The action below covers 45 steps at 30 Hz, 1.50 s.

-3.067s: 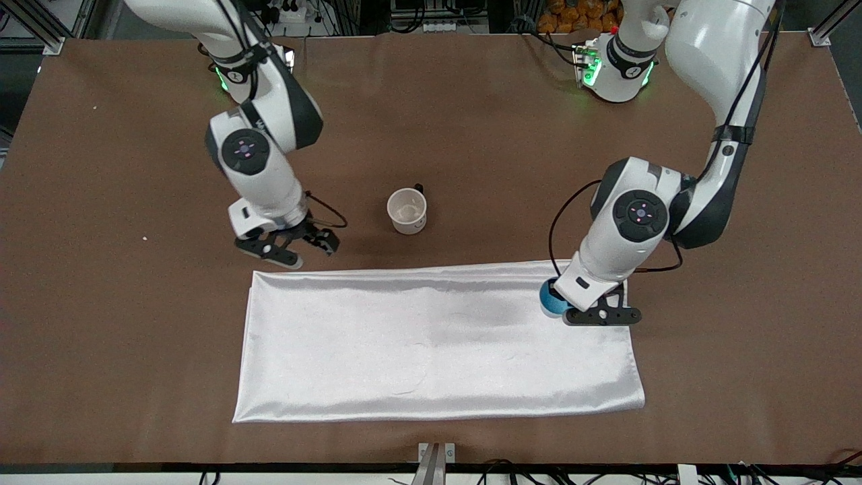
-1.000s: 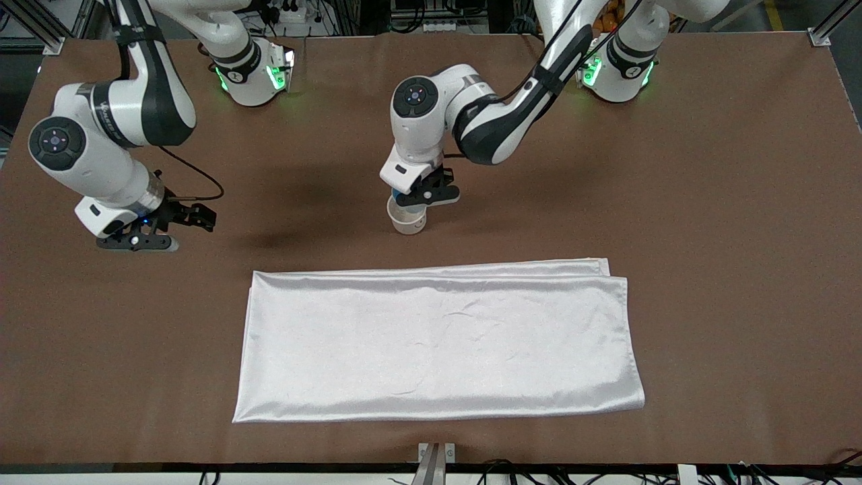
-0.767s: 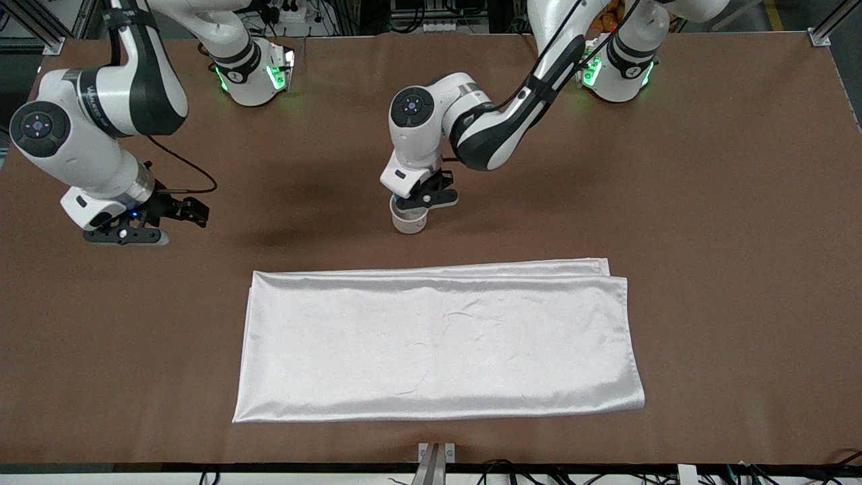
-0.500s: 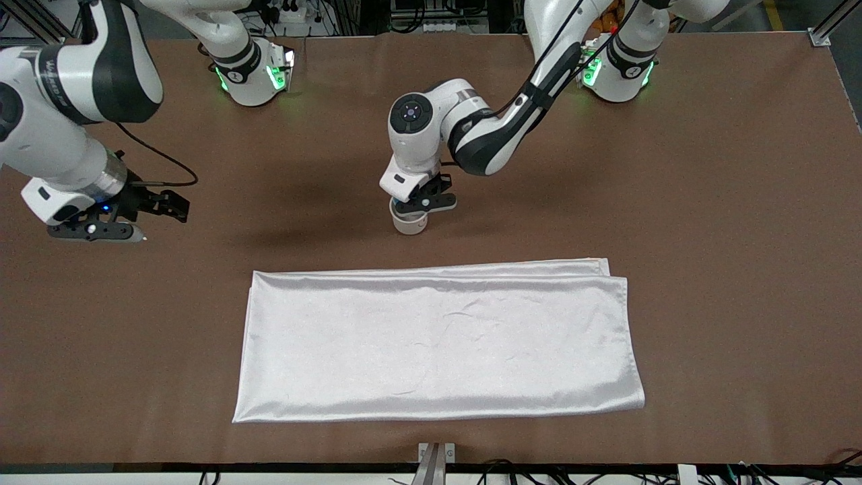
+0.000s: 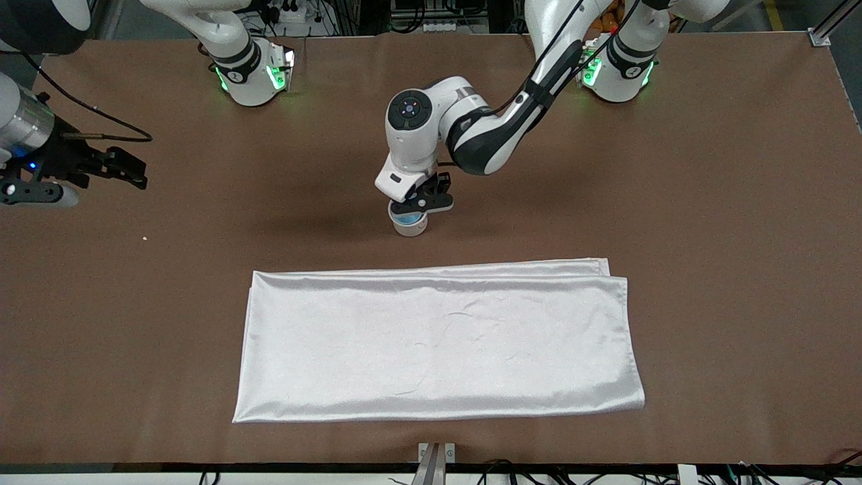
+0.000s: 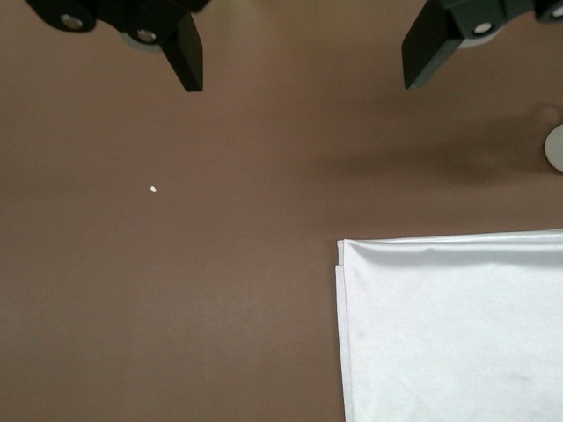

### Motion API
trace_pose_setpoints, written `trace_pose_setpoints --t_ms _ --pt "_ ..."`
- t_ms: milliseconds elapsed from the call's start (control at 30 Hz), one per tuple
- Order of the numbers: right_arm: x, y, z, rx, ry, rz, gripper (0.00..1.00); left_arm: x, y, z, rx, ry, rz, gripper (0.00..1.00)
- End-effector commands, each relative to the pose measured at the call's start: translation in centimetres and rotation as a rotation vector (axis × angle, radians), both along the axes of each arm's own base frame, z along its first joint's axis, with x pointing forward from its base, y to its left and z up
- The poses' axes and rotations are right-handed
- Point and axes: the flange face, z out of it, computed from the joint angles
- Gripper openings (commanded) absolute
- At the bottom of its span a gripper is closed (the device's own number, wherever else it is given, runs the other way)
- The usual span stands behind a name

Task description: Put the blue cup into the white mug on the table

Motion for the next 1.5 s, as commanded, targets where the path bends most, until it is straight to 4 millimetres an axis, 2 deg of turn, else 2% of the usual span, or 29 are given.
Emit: trace_pose_setpoints --t_ms 0,100,200,467,567,700,867,1033,1367,1467 --pt "-0.2 0.0 3.2 0.025 -0.016 0.013 1.0 1.4 0.6 3.6 -0.033 -0.025 0.033 1.0" --pt "-0.1 0.4 4.3 0.065 -0.038 0.01 1.0 2.3 1.4 6.0 -0.051 -0.059 0.044 1.0" --pt "-0.2 0.2 5.3 0.109 -0.058 0.001 1.0 3.7 3.0 8.7 -0.063 -0.088 0.064 1.0" --pt "-0.1 0.0 6.4 0.102 -0.078 0.071 1.0 7.8 9.6 16.5 -0.066 -0.147 0.054 1.0" --pt "-0.2 0.2 6.7 0.104 -0.084 0.072 1.0 9.3 12.4 19.0 -0.072 -0.167 0.055 1.0" --pt "-0.3 0.3 6.5 0.104 -0.072 0.069 1.0 10.0 14.8 21.4 -0.064 -0.18 0.056 1.0" --pt "-0.1 0.4 6.2 0.109 -0.072 0.065 1.0 11.1 18.4 23.7 -0.042 -0.18 0.058 1.0" --pt "0.1 0.5 6.0 0.113 -0.07 0.047 1.0 12.4 22.8 25.7 -0.012 -0.179 -0.02 1.0" --pt "0.0 0.6 5.5 0.107 -0.052 0.034 1.0 15.4 33.1 27.9 -0.006 -0.136 -0.096 1.0" --pt "0.0 0.7 5.5 0.107 -0.05 0.035 1.0 16.1 35.4 28.1 0.0 -0.136 -0.112 1.0"
